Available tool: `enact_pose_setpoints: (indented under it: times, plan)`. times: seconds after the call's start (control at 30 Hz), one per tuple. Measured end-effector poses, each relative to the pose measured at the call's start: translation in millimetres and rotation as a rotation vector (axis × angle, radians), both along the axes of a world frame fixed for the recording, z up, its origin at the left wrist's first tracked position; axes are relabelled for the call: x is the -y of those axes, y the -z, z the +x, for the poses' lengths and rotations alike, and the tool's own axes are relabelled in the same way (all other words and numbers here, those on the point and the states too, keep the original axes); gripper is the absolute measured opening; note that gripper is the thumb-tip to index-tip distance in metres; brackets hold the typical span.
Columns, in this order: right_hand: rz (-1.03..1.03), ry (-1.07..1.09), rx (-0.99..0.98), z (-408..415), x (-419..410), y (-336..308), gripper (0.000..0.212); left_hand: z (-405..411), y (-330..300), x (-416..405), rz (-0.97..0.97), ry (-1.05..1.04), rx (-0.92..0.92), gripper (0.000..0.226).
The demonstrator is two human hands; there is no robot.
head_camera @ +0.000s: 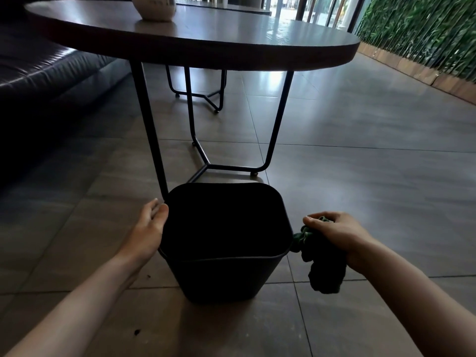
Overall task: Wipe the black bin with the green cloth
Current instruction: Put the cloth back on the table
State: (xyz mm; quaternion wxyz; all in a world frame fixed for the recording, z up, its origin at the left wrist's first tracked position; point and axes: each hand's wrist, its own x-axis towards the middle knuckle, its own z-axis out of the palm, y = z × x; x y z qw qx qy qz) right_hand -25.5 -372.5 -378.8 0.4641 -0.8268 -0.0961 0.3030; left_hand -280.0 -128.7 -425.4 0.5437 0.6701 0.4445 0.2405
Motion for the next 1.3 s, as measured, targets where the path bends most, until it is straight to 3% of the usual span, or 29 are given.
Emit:
enact_pose_setpoints:
  times: [0.2,0.33,0.4,0.5,0.63,0.7,0.77,0.87,1.0,1.1,1.3]
  plan:
    - [-0.005,0.012,-0.052,3.2,-8.0,-9.3,0.019,-9.9,-7.9,6.9,0.333,0.124,-0.282,0.063]
    - [-0.016,0.025,-0.046,1.7,-8.6,-32.7,0.018,-10.1,-33.3,38.6,0.577,0.231,-0.188,0.074]
    - [-0.012,0.02,-0.017,-5.3,-12.2,-52.3,0.016,-1.7,-49.4,60.4,0.572,0.301,-0.145,0.08]
    - [0.039,0.015,0.008,-25.6,-20.4,-90.3,0.015,21.4,-79.0,95.1,0.485,0.448,-0.175,0.106]
    - [0.248,0.051,-0.179,-61.9,-30.9,-142.7,0.023,49.1,-124.4,131.3,0.218,0.502,-0.23,0.145]
    - [0.346,0.065,-0.326,-77.6,-30.7,-171.3,0.028,50.1,-150.7,143.3,0.095,0.427,-0.177,0.139]
    - [0.395,0.079,-0.441,-85.3,-24.0,-204.0,0.036,43.5,-179.9,144.1,0.037,0.324,-0.1,0.113]
    - [0.367,0.023,-0.46,-86.7,-4.4,-257.6,0.052,21.2,-240.7,135.6,0.135,0.332,-0.089,0.07]
    - [0.169,-0.156,-0.385,-81.6,21.9,-328.0,0.058,-0.2,-332.0,122.3,0.28,0.416,-0.175,0.049]
    - [0.004,-0.377,-0.257,-75.7,33.9,-382.5,0.044,-2.0,-399.5,118.8,0.383,0.53,-0.276,0.041]
    - [-0.232,-0.62,0.278,-62.6,55.9,-469.5,0.024,-1.3,-508.4,125.1,0.483,0.738,-0.36,0.054]
